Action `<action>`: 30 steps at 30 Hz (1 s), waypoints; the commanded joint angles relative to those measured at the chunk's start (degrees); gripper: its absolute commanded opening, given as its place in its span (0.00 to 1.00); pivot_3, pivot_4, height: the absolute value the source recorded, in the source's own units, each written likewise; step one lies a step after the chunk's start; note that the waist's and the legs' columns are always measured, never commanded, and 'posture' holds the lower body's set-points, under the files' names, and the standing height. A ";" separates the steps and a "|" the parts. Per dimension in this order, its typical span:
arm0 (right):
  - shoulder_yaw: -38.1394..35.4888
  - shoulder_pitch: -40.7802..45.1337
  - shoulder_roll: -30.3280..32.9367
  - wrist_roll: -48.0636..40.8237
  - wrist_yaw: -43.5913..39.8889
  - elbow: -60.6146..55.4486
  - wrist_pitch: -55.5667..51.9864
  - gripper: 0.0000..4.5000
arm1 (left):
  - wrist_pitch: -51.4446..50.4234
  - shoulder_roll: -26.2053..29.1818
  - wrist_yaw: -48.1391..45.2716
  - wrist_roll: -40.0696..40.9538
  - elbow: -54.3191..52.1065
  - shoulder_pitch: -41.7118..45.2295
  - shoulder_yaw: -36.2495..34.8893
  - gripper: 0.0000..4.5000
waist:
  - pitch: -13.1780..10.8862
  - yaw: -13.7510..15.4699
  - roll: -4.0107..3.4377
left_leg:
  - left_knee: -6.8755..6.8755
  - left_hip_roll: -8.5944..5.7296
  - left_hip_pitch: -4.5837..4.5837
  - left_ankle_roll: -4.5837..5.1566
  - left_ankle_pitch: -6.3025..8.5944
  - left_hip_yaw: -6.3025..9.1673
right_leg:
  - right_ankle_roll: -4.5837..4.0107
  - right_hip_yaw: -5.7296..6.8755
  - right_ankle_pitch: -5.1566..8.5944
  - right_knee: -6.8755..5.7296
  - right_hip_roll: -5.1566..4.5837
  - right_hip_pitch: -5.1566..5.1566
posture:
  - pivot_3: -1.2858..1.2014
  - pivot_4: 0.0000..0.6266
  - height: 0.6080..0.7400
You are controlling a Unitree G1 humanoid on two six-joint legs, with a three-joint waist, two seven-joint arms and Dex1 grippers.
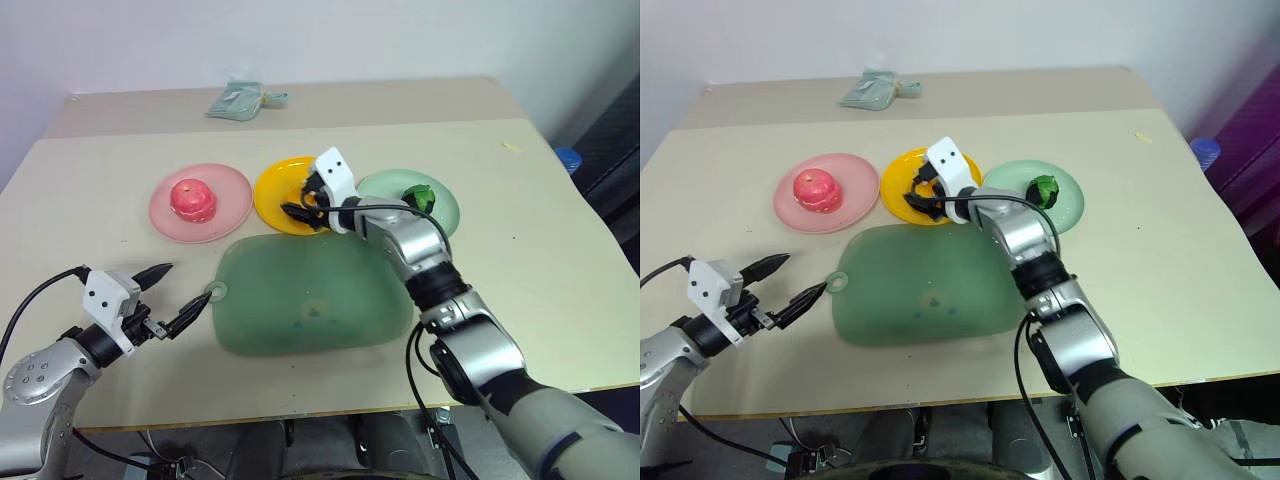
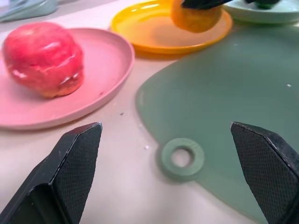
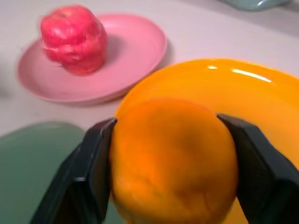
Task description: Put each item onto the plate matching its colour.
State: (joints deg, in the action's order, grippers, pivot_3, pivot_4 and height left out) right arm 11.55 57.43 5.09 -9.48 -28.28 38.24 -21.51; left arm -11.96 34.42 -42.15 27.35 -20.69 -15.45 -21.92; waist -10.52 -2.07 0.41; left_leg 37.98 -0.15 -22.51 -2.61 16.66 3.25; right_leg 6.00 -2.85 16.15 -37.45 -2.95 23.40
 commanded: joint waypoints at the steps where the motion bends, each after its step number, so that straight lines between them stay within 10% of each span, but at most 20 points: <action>1: -4.00 3.08 0.65 0.84 1.17 4.09 6.33 0.99 | -0.36 -0.93 2.04 0.25 -4.11 -0.81 -0.32 1.00 | 0.00 -0.02 0.01 | 0.00 -0.04 0.00 0.00 0.00 0.00 | 0.00 0.00 0.00 0.01 -0.04 -0.01 | 0.52 0.24 1.00; 16: -23.96 -44.41 37.43 -13.56 -24.57 -42.64 -3.93 0.99 | 2.16 -0.55 1.60 -0.55 3.12 -0.98 -5.10 1.00 | 0.01 1.04 -0.06 | -0.01 0.00 0.12 0.08 0.04 -0.06 | 0.01 0.02 0.01 0.17 0.10 -0.22 | 0.52 0.24 1.00; 30: -28.95 -48.60 37.82 -12.20 -19.03 -39.39 -1.24 0.99 | 6.23 -0.18 -0.12 -2.12 12.22 2.11 -5.14 1.00 | 0.02 1.10 -0.05 | 0.04 0.07 0.26 0.08 0.04 -0.15 | 0.00 -0.07 0.01 0.12 0.24 -0.31 | 0.52 0.24 1.00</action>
State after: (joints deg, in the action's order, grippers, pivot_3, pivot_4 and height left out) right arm -16.56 8.12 43.31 -21.50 -47.92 -0.88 -23.85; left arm -6.96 33.76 -42.21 25.36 -7.31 -13.16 -25.94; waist -10.50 -0.96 0.36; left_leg 38.02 -0.08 -22.26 -2.53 16.70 3.10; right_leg 6.00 -2.92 16.16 -37.32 -2.73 23.08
